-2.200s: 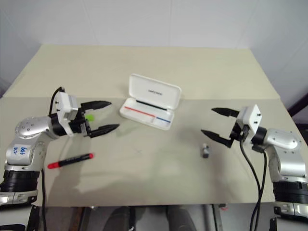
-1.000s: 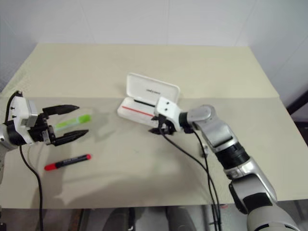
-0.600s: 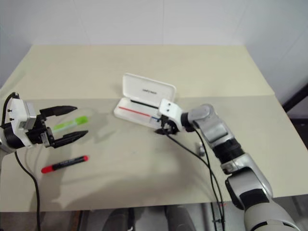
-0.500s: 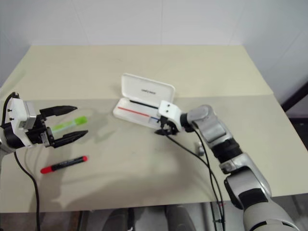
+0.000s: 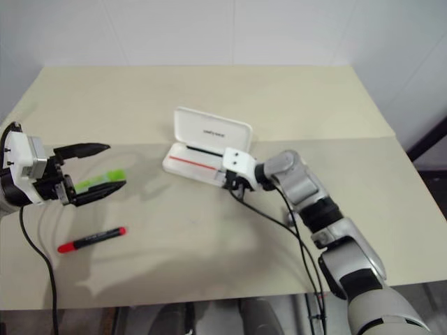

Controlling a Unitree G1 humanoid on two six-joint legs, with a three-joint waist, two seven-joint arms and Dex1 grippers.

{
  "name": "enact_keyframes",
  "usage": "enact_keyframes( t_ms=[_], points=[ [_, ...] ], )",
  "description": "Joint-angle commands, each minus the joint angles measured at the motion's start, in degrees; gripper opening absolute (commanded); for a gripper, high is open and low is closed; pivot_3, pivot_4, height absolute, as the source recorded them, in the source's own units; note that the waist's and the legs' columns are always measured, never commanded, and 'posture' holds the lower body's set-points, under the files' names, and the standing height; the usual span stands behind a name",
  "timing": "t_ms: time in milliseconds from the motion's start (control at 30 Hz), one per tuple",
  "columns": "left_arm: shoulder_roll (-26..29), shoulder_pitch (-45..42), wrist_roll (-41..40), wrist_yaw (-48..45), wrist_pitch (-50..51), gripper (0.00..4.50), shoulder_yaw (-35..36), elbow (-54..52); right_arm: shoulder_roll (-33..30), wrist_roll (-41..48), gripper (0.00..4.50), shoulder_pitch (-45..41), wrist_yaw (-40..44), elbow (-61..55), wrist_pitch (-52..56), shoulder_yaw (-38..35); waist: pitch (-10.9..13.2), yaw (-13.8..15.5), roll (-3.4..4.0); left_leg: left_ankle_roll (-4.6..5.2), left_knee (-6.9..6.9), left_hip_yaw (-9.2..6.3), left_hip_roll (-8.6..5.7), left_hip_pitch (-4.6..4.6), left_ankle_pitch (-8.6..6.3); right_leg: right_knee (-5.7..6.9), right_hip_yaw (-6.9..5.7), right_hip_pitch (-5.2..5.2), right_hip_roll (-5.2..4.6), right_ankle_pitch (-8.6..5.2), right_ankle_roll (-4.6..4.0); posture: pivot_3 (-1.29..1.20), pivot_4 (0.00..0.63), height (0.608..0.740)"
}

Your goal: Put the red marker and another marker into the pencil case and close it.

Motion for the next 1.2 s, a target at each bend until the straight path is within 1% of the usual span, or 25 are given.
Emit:
enact_keyframes(
  t_ms=[33,100,233,400,533,733,867,1033,1133,1200],
  points=[
    [0.9,-0.8,-2.8,-2.0,0.8,4.50,0.0,-0.7,-3.3,0.9,0.06,2.7,2.6,-6.7,-3.6,-2.0,0.0,0.1,0.00,0.00,-0.02,0.00,0.00,-0.01,0.00,-0.02,0.00,0.00,0.00,0.00,0.01,0.00,0.150,0.740],
    [1.3,0.1,-3.4,-4.2,1.1,4.50,-0.6,-1.1,-6.3,1.4,0.06,5.5,5.6,-12.1,-4.8,-1.3,0.0,0.0,0.01,-0.02,-0.04,-0.02,0.00,-0.04,-0.02,-0.03,-0.02,-0.02,0.00,-0.02,0.03,0.00,0.150,0.740],
    [2.1,2.6,-3.7,-8.6,0.6,4.50,-1.1,-1.2,-10.8,4.1,0.06,11.1,8.8,-23.2,-0.9,-2.4,0.0,-0.1,0.01,-0.06,-0.08,-0.02,0.01,-0.05,-0.04,-0.05,-0.02,-0.04,0.00,-0.06,0.05,0.00,0.150,0.740],
    [3.7,3.3,-3.1,-12.1,0.0,4.50,-1.1,0.3,-14.1,3.7,0.06,14.4,10.2,-27.0,-5.4,-2.2,0.0,-0.3,-0.01,-0.05,-0.03,0.01,0.01,0.08,-0.03,0.04,0.01,0.02,0.02,-0.07,0.02,0.00,0.150,0.740],
    [3.9,3.3,-3.5,-12.6,0.4,4.50,-1.1,-0.1,-15.3,4.9,0.06,16.8,11.6,-29.0,-6.1,-2.0,0.0,-0.1,-0.01,-0.05,0.00,0.01,0.00,0.14,-0.03,0.02,0.02,0.11,0.00,-0.08,0.00,0.00,0.150,0.740],
    [4.3,4.6,-4.2,-12.3,1.9,4.50,-0.6,-2.1,-17.1,5.1,0.06,19.8,12.3,-31.4,-3.7,-1.8,0.0,0.0,-0.01,-0.05,-0.07,0.01,0.02,0.12,-0.04,0.00,0.01,0.07,0.00,-0.11,-0.03,0.00,0.150,0.740],
    [4.8,4.7,-4.6,-12.0,2.5,4.50,-0.2,-2.3,-15.6,5.0,0.06,21.0,10.3,-33.0,0.1,-0.6,0.0,0.0,-0.02,-0.06,-0.05,0.00,0.02,0.14,-0.04,0.02,0.00,0.08,0.00,-0.12,-0.05,0.00,0.150,0.740],
    [5.1,4.4,-4.9,-11.5,2.9,4.50,-0.5,-2.6,-14.3,3.9,0.06,20.5,8.6,-32.1,1.5,-0.1,0.0,-0.4,-0.04,-0.05,-0.04,0.00,0.03,0.17,-0.04,0.05,0.01,0.08,0.03,-0.12,-0.05,0.00,0.150,0.740],
    [5.0,3.5,-4.9,-11.2,3.1,4.50,-1.1,-2.4,-13.3,4.0,0.84,20.2,7.6,-32.5,3.1,0.0,0.0,-0.3,-0.04,-0.05,-0.03,0.00,0.04,0.20,-0.04,0.11,0.02,0.08,0.05,-0.13,-0.06,0.00,0.150,0.740],
    [4.9,2.8,-4.8,-11.2,3.1,4.50,-1.6,-2.2,-12.2,4.1,1.49,20.0,6.4,-32.9,3.3,-0.3,0.0,-0.2,-0.04,-0.05,-0.02,-0.01,0.04,0.19,-0.03,0.13,0.02,0.07,0.05,-0.13,-0.07,0.00,0.150,0.740]
  ],
)
